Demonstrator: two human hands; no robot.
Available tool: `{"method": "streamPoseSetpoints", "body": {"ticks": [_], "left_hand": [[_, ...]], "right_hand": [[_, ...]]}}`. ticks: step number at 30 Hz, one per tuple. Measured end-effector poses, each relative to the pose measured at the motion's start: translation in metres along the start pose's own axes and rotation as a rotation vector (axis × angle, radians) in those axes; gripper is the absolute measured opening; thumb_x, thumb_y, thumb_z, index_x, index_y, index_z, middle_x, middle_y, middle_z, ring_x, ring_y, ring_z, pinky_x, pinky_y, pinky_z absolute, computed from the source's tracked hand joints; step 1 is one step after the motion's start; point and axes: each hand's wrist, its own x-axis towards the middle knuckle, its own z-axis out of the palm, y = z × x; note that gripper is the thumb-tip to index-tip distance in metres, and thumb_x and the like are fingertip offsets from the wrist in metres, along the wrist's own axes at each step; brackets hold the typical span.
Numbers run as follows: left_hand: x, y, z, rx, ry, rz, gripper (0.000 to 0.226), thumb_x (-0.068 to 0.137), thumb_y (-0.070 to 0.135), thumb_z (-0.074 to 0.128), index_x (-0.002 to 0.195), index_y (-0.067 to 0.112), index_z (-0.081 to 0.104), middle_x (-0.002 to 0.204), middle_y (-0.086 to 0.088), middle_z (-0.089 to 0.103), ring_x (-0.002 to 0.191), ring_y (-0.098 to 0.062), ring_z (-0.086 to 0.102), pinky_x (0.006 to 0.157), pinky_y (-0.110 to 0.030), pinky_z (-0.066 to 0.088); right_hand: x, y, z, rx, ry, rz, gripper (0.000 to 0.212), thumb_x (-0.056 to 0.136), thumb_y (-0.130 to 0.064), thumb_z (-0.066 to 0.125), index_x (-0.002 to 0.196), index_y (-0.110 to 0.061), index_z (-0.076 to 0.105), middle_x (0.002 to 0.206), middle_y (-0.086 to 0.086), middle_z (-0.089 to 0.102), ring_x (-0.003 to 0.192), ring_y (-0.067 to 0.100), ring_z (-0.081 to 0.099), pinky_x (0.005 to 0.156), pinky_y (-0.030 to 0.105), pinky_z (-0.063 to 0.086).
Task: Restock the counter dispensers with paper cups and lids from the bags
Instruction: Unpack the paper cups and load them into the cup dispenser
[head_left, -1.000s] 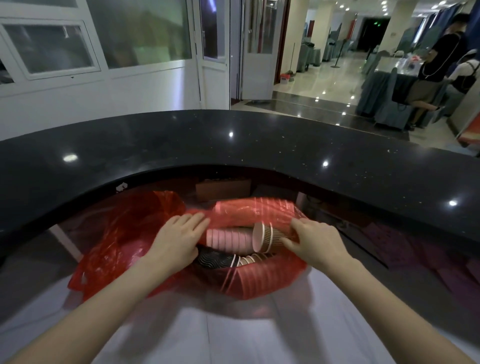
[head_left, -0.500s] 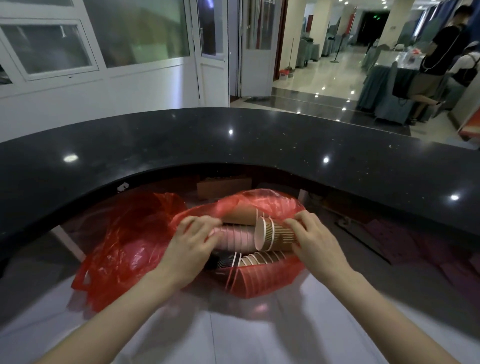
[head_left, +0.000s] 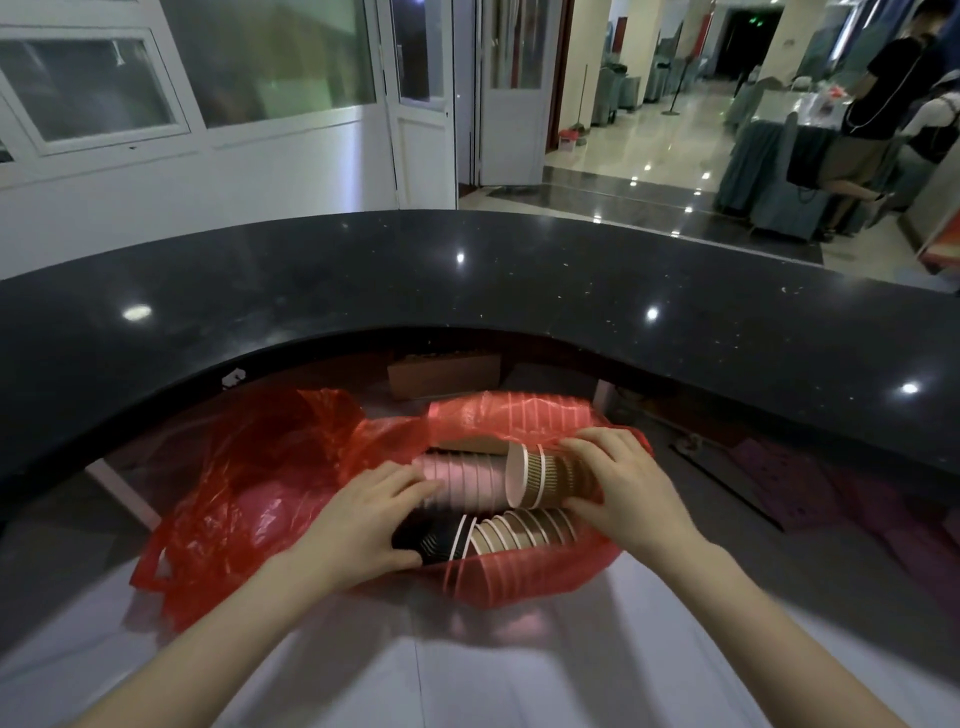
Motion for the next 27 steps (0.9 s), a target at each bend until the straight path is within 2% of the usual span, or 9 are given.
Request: {"method": "streamPoseSetpoints", "body": {"ticks": [2,5,8,10,16,19,21,23,27], "left_hand": [[0.003,0.01,0.006,-0.011,-0.02,0.033,0.086,0.059,0.049,0.073,0.137,0.023,0.048,0.129,0.004,0.054,0.116,-0.017,0.05,0.091,-0.035,0.051],[0.009,0.021,0.015,0.009,-0.147,-0.001,0.094,0.063,0.049,0.07,0.147,0.028,0.034,0.141,0.004,0.046,0.128,-0.019,0.045,0.102,-0.035,0.039],[0.006,0.027,0.024,-0.004,-0.203,-0.045,0.093,0.065,0.058,0.066,0.148,0.036,0.028,0.132,0.009,0.049,0.12,-0.017,0.051,0.091,-0.034,0.043],[-0.001,0.029,0.024,-0.019,-0.166,-0.07,0.088,0.065,0.058,0.063,0.145,0.039,0.031,0.127,0.01,0.051,0.111,-0.018,0.055,0.084,-0.034,0.046],[-0.01,0.019,0.003,-0.121,-0.043,-0.236,0.09,0.062,0.061,0.057,0.146,0.042,0.03,0.131,0.013,0.047,0.116,-0.016,0.051,0.093,-0.03,0.043],[-0.015,0.013,-0.013,-0.344,0.085,-0.32,0.09,0.059,0.059,0.067,0.143,0.041,0.038,0.125,0.016,0.051,0.113,-0.01,0.055,0.093,-0.024,0.045],[-0.017,0.015,-0.022,-0.603,0.197,-0.339,0.085,0.059,0.053,0.074,0.138,0.042,0.045,0.125,0.023,0.054,0.114,0.001,0.055,0.095,-0.02,0.045],[-0.02,0.025,-0.03,-0.885,0.255,-0.346,0.077,0.061,0.048,0.077,0.132,0.043,0.049,0.121,0.025,0.06,0.112,0.0,0.058,0.092,-0.021,0.049],[-0.032,0.049,-0.037,-1.181,0.389,-0.412,0.066,0.062,0.051,0.075,0.124,0.045,0.053,0.119,0.023,0.063,0.11,-0.002,0.061,0.086,-0.017,0.05]], "right_hand": [[0.007,-0.012,0.007,0.001,0.027,-0.067,0.075,0.065,-0.031,0.08,0.133,-0.022,0.052,0.127,-0.001,0.055,0.117,0.021,0.05,0.094,0.035,0.048],[0.017,-0.022,0.021,-0.111,-0.077,-0.132,0.091,0.065,-0.032,0.08,0.144,-0.024,0.037,0.13,0.004,0.051,0.115,0.026,0.049,0.091,0.038,0.048],[0.02,-0.021,0.024,-0.139,-0.065,-0.123,0.087,0.067,-0.037,0.079,0.143,-0.026,0.038,0.128,0.003,0.052,0.113,0.026,0.05,0.086,0.037,0.047],[0.015,-0.019,0.017,-0.047,-0.019,-0.086,0.084,0.067,-0.041,0.08,0.141,-0.027,0.041,0.129,-0.001,0.052,0.114,0.024,0.05,0.086,0.036,0.049],[-0.001,-0.023,-0.014,0.426,0.17,0.118,0.082,0.069,-0.044,0.081,0.139,-0.03,0.039,0.134,-0.012,0.049,0.123,0.005,0.044,0.099,0.025,0.041],[-0.005,-0.03,-0.017,0.512,0.164,0.167,0.085,0.067,-0.047,0.082,0.139,-0.029,0.04,0.134,-0.014,0.05,0.124,0.002,0.045,0.101,0.023,0.039],[-0.007,-0.035,-0.017,0.623,0.176,0.221,0.082,0.065,-0.045,0.083,0.136,-0.032,0.043,0.13,-0.017,0.053,0.121,-0.003,0.048,0.098,0.017,0.039],[-0.01,-0.044,-0.021,0.718,0.192,0.268,0.077,0.064,-0.034,0.086,0.13,-0.037,0.046,0.125,-0.022,0.055,0.115,-0.01,0.049,0.09,0.007,0.039],[-0.024,-0.061,-0.029,0.843,0.229,0.361,0.075,0.065,-0.026,0.087,0.126,-0.042,0.048,0.12,-0.03,0.055,0.112,-0.01,0.051,0.09,0.017,0.046]]}}
